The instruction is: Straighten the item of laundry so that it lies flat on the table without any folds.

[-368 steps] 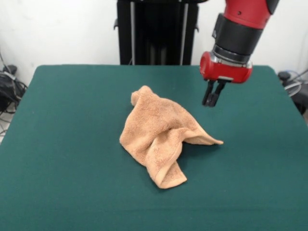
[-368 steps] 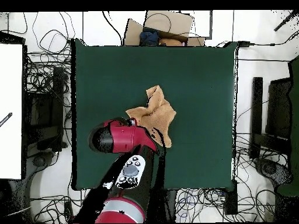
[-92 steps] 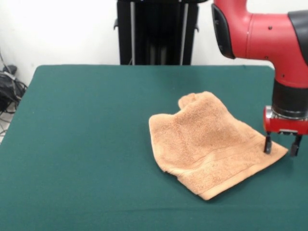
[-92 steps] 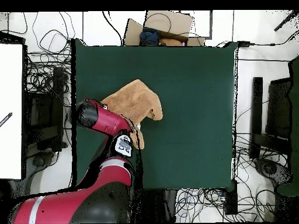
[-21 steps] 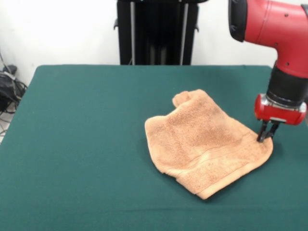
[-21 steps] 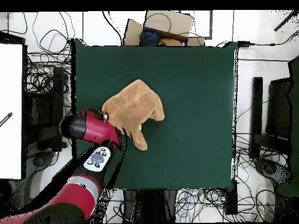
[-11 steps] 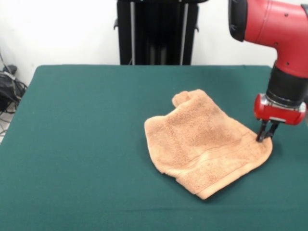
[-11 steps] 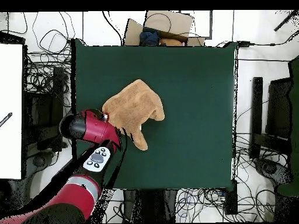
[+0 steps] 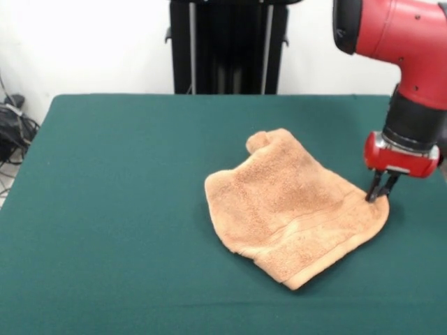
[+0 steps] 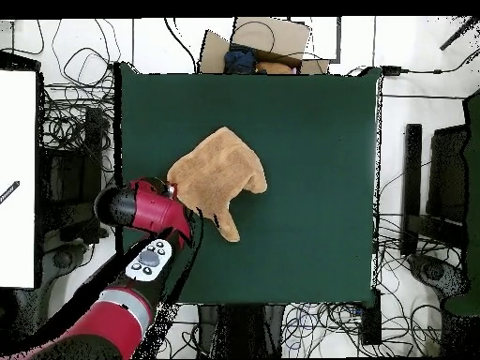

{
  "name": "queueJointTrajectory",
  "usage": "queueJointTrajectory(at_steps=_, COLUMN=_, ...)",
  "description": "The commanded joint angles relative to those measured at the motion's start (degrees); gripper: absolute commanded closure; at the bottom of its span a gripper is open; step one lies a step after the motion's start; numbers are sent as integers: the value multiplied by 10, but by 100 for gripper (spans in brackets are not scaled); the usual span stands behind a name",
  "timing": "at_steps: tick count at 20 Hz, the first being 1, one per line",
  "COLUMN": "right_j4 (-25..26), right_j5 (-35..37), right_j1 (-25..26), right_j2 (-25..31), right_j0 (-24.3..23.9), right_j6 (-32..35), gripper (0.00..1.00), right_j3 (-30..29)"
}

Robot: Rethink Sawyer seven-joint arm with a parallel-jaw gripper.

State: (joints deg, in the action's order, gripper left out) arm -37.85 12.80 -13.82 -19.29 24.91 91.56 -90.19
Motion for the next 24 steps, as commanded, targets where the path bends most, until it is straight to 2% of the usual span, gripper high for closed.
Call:
queueJointTrajectory(at_steps=1, right_j4=-14, right_j5=111, right_j1=-5, right_j2=-34, right_j0=13, right_j6=193, gripper=100, right_j3=23)
queueJointTrajectory(at_steps=8, right_j4=-1, right_j5=196, right_j1=-25, right_j2=-82, right_j0=34, right_j6=218, gripper=100, right_j3=44)
queueJointTrajectory(at_steps=13, right_j4=1, right_j5=213, right_j1=-35, right_j2=-90, right_j0=33, right_j6=218, gripper=100, right_j3=45)
queueJointTrajectory(at_steps=24, right_j4=-1, right_j5=182, right_j1=-40, right_j2=-66, right_j0=20, right_j6=210, gripper=100, right_j3=29)
